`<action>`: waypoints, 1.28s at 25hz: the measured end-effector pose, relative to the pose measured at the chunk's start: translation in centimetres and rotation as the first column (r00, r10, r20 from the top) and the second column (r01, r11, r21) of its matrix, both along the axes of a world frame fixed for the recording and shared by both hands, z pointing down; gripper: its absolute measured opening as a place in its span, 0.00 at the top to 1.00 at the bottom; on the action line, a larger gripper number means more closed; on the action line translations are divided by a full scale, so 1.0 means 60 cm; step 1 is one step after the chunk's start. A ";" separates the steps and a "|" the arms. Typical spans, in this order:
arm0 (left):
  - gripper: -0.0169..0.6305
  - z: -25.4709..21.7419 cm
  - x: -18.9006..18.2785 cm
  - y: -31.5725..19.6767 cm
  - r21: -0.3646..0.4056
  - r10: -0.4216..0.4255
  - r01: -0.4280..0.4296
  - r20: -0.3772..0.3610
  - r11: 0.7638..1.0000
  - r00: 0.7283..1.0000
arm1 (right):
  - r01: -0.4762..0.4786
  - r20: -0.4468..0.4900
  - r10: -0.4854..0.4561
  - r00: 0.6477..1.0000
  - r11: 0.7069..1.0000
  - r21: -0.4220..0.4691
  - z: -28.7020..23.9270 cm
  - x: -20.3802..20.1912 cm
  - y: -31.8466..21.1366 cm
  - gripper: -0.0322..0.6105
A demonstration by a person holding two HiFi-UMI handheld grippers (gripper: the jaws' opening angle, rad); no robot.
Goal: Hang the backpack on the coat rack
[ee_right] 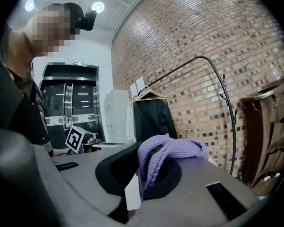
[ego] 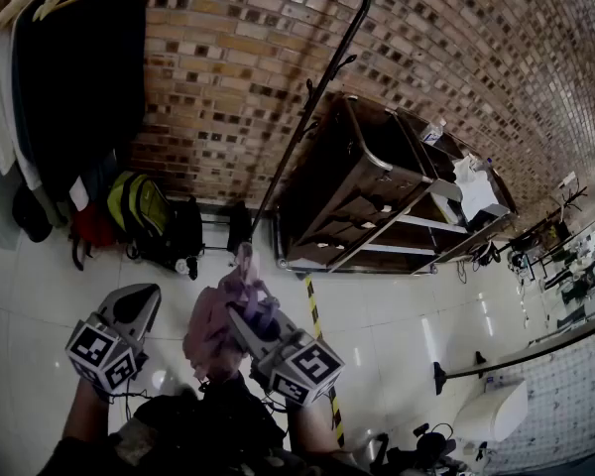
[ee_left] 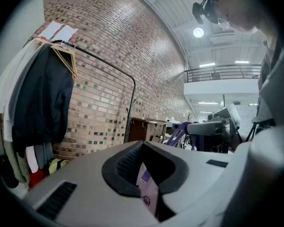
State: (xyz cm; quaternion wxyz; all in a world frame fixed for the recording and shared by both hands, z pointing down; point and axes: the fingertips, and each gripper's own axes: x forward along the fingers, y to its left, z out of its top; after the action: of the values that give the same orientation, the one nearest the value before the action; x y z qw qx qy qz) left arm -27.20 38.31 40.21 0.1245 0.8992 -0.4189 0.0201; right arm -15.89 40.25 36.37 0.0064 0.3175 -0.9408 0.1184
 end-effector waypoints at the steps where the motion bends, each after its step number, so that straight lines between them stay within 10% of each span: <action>1: 0.91 0.000 0.001 -0.010 0.002 -0.006 0.006 0.000 1.000 1.000 | 0.006 0.002 -0.006 1.000 1.000 0.001 0.002 0.000 -0.011 0.95; 32: 0.92 -0.023 0.178 -0.574 0.045 -0.133 0.131 0.028 0.990 0.991 | 0.101 0.051 -0.098 0.994 0.993 -0.055 0.021 0.189 -0.592 0.95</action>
State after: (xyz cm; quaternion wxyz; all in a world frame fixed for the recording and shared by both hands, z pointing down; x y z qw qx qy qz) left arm -16.52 3.90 38.83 0.0997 0.8716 -0.4797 0.0169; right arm -4.57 4.71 37.61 -0.0012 0.2669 -0.9516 0.1526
